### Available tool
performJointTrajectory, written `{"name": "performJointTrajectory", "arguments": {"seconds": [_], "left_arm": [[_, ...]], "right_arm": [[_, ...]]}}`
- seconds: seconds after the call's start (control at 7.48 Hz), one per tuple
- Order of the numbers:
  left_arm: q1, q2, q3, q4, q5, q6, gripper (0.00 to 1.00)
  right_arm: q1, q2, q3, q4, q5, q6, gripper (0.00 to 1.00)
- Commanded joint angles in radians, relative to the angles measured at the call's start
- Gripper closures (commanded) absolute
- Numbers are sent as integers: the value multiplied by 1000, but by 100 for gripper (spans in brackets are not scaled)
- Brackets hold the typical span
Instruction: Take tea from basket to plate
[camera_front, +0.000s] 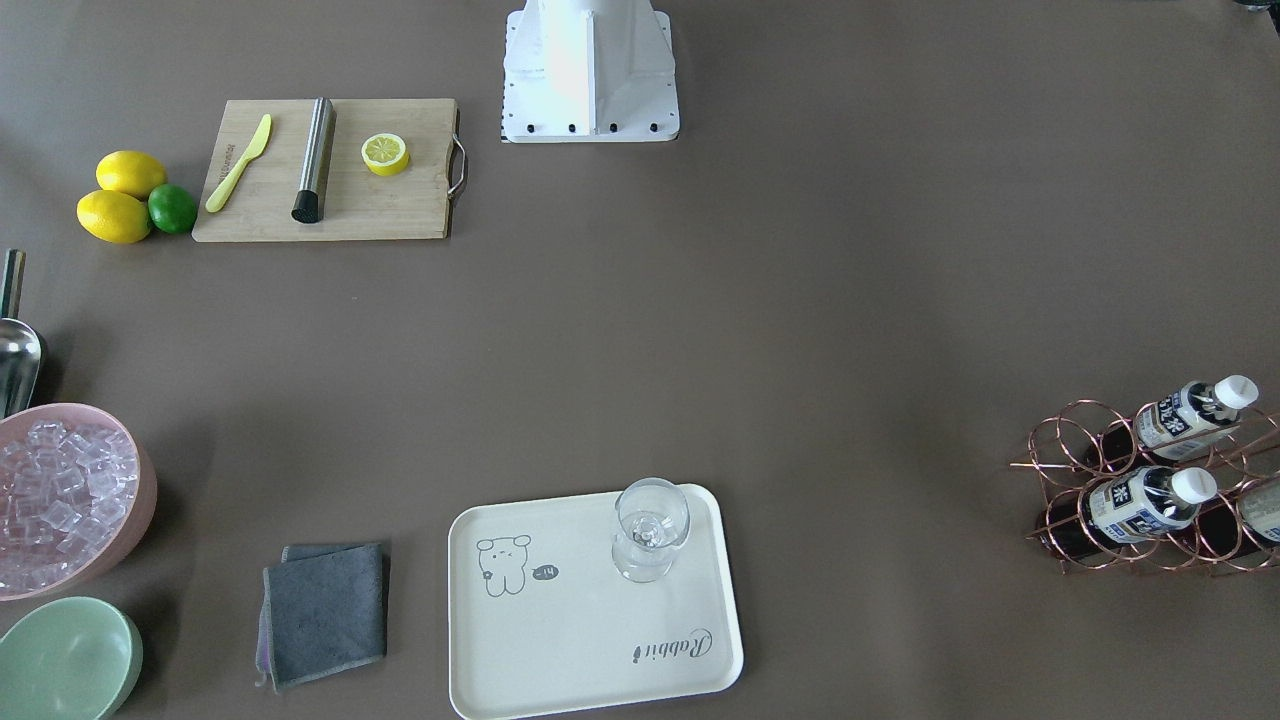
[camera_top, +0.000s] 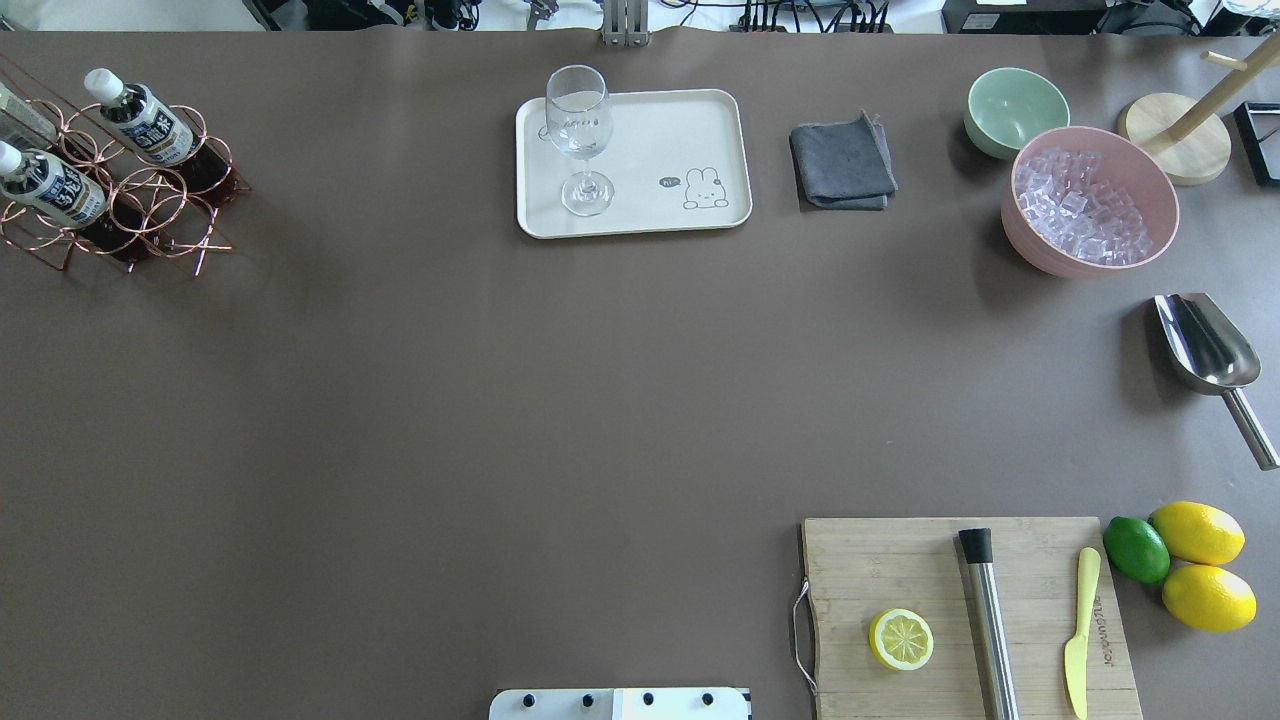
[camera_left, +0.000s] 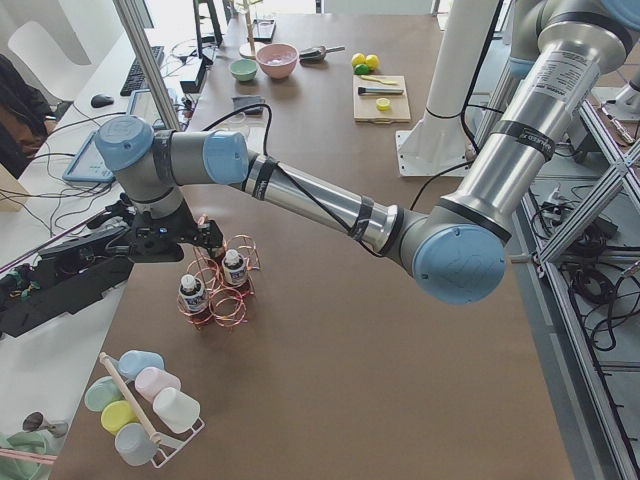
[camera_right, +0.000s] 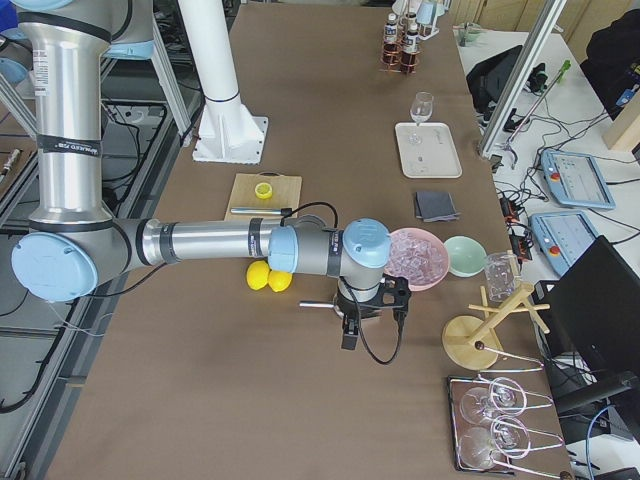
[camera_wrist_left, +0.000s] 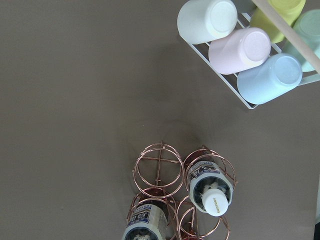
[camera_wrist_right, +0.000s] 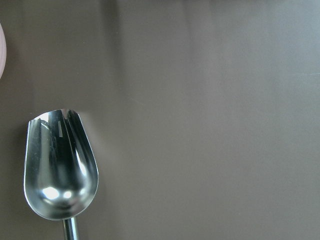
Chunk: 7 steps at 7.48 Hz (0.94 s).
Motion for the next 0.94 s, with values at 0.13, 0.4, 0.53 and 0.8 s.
{"name": "performJointTrajectory", "arguments": {"seconds": [0.13, 0.4, 0.53, 0.8], "left_arm": [[75, -17, 4, -5, -35, -23, 1], [124, -17, 8, -76, -34, -109, 1], [133, -9, 23, -182, -32, -203, 1], [133, -15, 50, -216, -32, -224, 1]], "right_arm": [[-5, 0, -1, 0, 0, 0, 0], [-12, 2, 1, 2, 0, 2, 0], [-12, 2, 1, 2, 0, 0, 0], [-37, 5, 13, 2, 0, 3, 0]]}}
